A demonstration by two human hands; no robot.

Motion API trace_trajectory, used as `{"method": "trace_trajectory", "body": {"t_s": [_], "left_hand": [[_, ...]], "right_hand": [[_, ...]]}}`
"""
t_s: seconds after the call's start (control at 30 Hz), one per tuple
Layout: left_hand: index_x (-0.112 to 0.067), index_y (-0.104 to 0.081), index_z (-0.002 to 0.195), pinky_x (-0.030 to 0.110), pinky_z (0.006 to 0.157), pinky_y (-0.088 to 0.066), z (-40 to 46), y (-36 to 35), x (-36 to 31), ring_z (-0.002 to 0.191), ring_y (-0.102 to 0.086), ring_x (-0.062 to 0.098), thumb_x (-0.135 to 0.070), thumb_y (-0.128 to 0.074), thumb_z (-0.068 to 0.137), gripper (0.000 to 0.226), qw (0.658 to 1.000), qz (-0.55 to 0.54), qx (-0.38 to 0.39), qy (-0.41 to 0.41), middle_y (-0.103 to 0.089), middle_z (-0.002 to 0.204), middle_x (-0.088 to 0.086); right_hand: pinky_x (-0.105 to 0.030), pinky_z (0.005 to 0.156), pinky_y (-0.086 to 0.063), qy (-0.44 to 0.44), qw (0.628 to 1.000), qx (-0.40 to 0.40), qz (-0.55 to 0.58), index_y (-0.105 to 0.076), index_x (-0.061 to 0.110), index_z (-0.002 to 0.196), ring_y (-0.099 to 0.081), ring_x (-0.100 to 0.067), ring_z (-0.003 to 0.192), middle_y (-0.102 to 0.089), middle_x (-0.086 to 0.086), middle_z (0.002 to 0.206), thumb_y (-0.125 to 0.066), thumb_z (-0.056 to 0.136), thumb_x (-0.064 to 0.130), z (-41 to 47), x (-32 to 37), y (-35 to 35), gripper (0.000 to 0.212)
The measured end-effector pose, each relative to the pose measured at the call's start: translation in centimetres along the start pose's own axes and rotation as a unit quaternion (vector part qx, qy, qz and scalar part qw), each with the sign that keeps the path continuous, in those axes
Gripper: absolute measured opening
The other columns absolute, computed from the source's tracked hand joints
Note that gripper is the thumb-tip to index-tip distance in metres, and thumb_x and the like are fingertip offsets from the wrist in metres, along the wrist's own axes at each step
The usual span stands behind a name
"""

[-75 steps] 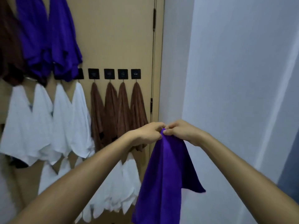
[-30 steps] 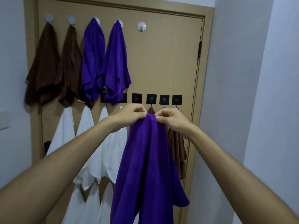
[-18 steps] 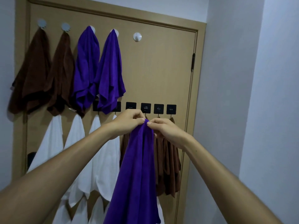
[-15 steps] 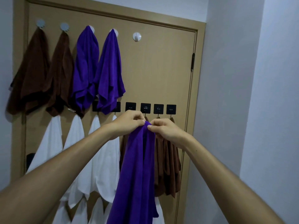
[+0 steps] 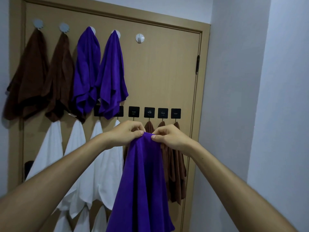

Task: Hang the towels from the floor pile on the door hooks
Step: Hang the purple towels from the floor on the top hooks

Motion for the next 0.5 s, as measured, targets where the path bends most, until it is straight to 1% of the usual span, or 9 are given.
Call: {"method": "trace_trajectory", "body": {"t_s": [0.07,0.17,0.23,0.27,0.33,0.37,0.43,0.5], "left_hand": [[-0.018,-0.062,0.086,0.021,0.053,-0.042,0.0,0.3,0.4,0.063,-0.052,0.011,-0.021,-0.044,0.099,0.022,1.0,-0.017,0.01,0.007,-0.059,0.073,-0.001],[-0.018,-0.061,0.084,0.025,0.055,-0.045,0.2,1.2,0.8,0.069,-0.054,0.017,-0.019,-0.044,0.098,0.022,1.0,-0.025,0.006,0.014,-0.06,0.08,0.002],[-0.018,-0.061,0.085,0.029,0.057,-0.047,0.5,1.8,0.9,0.066,-0.057,0.019,-0.019,-0.045,0.098,0.021,1.0,-0.014,-0.004,0.007,-0.062,0.078,0.002],[-0.017,-0.061,0.086,0.03,0.059,-0.048,0.6,2.2,0.9,0.063,-0.058,0.019,-0.019,-0.045,0.098,0.02,1.0,-0.012,-0.011,0.003,-0.063,0.076,0.002],[-0.015,-0.061,0.087,0.028,0.058,-0.048,1.1,3.0,0.7,0.055,-0.057,0.016,-0.019,-0.045,0.098,0.02,0.999,-0.005,-0.033,-0.006,-0.063,0.071,0.002],[-0.014,-0.061,0.088,0.026,0.056,-0.047,1.4,3.4,0.5,0.052,-0.056,0.015,-0.018,-0.045,0.098,0.019,0.999,0.008,-0.048,-0.012,-0.062,0.07,0.002],[-0.013,-0.06,0.087,0.022,0.054,-0.045,2.4,4.0,0.2,0.051,-0.056,0.014,-0.018,-0.044,0.097,0.019,0.994,0.07,-0.076,-0.03,-0.062,0.071,0.001],[-0.015,-0.059,0.084,0.021,0.054,-0.044,3.5,4.5,0.2,0.052,-0.054,0.01,-0.018,-0.043,0.096,0.02,0.985,0.13,-0.101,-0.043,-0.061,0.071,-0.001]], "right_hand": [[-0.022,0.065,-0.05,0.001,1.0,-0.015,0.01,-0.067,0.011,0.1,-0.059,-0.013,0.076,-0.066,-0.006,0.091,-0.052,0.096,0.021,0.3,0.1,0.0,0.019],[-0.024,0.067,-0.051,0.007,1.0,-0.012,0.004,-0.066,0.013,0.098,-0.059,-0.014,0.077,-0.065,-0.007,0.092,-0.051,0.096,0.016,0.9,0.4,-0.1,0.015],[-0.026,0.067,-0.053,0.02,1.0,-0.011,0.01,-0.065,0.016,0.095,-0.061,-0.015,0.077,-0.066,-0.006,0.09,-0.05,0.096,0.014,1.4,0.9,0.0,0.015],[-0.025,0.064,-0.052,0.025,1.0,-0.013,0.013,-0.064,0.015,0.095,-0.061,-0.015,0.075,-0.065,-0.005,0.087,-0.048,0.097,0.014,1.7,1.2,0.1,0.016],[-0.023,0.055,-0.05,0.025,0.999,-0.018,0.014,-0.06,0.013,0.098,-0.061,-0.013,0.065,-0.063,-0.003,0.081,-0.045,0.099,0.016,2.5,1.6,0.2,0.016],[-0.023,0.05,-0.049,0.023,0.999,-0.021,0.012,-0.058,0.011,0.1,-0.06,-0.013,0.06,-0.062,-0.004,0.078,-0.044,0.099,0.017,2.9,1.7,0.3,0.016],[-0.025,0.044,-0.048,0.023,0.999,-0.039,-0.015,-0.056,0.008,0.102,-0.057,-0.013,0.05,-0.06,-0.006,0.073,-0.045,0.099,0.019,4.1,1.8,0.5,0.016],[-0.026,0.043,-0.047,0.031,0.995,-0.073,-0.06,-0.056,0.007,0.099,-0.054,-0.013,0.046,-0.059,-0.005,0.069,-0.051,0.096,0.019,5.6,1.9,1.1,0.014]]}}
Point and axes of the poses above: each hand's wrist, its own z-axis towards the middle knuckle, its own y-axis out of the back of the hand, x = y × z, the point moved 3 cm from there along z, towards the middle knuckle
